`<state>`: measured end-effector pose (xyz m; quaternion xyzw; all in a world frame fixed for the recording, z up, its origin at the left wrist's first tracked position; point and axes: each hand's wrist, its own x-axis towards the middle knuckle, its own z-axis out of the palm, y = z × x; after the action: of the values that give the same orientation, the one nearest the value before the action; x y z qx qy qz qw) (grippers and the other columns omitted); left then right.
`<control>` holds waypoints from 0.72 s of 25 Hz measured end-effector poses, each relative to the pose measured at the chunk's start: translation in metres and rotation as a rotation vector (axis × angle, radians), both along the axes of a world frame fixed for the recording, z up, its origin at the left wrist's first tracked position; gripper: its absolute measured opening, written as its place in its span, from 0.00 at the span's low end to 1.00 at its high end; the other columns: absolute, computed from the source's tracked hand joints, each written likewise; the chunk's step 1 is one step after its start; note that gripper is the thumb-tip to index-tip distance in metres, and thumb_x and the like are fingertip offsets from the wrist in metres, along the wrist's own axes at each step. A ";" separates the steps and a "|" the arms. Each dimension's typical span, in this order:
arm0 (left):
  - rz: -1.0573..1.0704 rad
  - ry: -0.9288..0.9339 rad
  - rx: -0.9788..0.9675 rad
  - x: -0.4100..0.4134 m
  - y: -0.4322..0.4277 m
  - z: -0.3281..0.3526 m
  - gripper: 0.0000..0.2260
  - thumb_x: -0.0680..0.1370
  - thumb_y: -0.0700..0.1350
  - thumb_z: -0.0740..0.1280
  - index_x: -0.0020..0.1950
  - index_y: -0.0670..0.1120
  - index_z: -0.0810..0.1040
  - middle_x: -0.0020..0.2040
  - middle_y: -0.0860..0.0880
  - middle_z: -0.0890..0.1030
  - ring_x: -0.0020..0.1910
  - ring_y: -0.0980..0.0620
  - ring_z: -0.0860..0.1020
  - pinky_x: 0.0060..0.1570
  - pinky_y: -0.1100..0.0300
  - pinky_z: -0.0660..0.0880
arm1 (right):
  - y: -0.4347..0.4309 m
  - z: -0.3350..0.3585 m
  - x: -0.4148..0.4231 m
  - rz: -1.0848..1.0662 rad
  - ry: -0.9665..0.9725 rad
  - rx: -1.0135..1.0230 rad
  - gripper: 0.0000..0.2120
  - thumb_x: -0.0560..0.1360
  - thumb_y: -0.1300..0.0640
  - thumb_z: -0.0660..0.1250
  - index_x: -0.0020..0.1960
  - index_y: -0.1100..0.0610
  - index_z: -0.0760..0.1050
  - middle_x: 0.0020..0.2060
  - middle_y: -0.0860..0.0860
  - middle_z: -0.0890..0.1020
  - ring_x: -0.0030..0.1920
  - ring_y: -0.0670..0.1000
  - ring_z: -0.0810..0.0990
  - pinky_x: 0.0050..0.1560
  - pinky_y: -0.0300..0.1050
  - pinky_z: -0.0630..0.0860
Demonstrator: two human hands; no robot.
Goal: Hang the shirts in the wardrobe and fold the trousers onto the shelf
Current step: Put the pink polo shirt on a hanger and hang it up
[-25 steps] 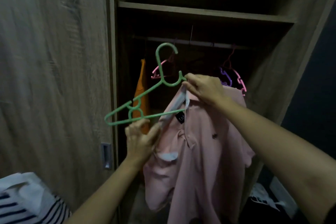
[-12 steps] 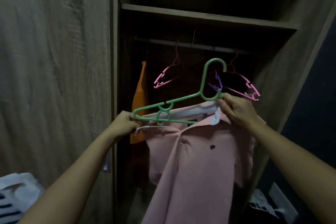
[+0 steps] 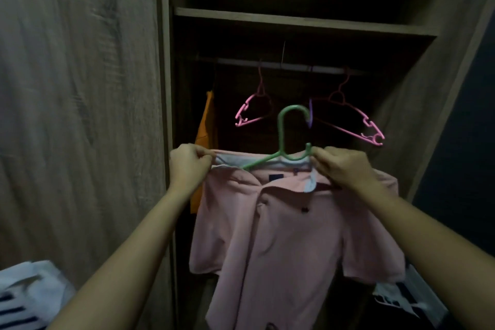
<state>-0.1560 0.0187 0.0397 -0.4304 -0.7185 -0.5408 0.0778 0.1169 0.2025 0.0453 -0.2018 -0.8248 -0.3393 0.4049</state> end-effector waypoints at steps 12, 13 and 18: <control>-0.084 0.757 -0.155 0.003 0.001 0.012 0.34 0.72 0.68 0.53 0.67 0.46 0.71 0.59 0.44 0.78 0.56 0.43 0.76 0.52 0.50 0.72 | -0.024 0.026 -0.011 0.117 0.145 -0.642 0.18 0.75 0.40 0.53 0.50 0.49 0.75 0.34 0.47 0.79 0.41 0.55 0.81 0.37 0.44 0.66; -0.094 0.784 -0.228 -0.004 0.002 0.015 0.35 0.71 0.70 0.51 0.64 0.46 0.73 0.56 0.45 0.79 0.53 0.43 0.78 0.48 0.51 0.73 | -0.025 0.029 -0.012 0.165 0.135 -0.641 0.20 0.74 0.38 0.53 0.50 0.49 0.75 0.35 0.48 0.80 0.41 0.54 0.81 0.36 0.45 0.67; -0.129 0.640 -0.097 -0.032 -0.006 0.035 0.22 0.68 0.69 0.53 0.39 0.52 0.71 0.32 0.52 0.73 0.35 0.46 0.76 0.33 0.57 0.64 | -0.020 0.031 0.001 0.077 0.200 -0.648 0.35 0.68 0.31 0.46 0.71 0.46 0.61 0.45 0.47 0.79 0.42 0.50 0.78 0.40 0.43 0.66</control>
<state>-0.1878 0.0131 0.0748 -0.6263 -0.6538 -0.3471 0.2446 0.1183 0.1826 0.0760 -0.3208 -0.8528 -0.0225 0.4113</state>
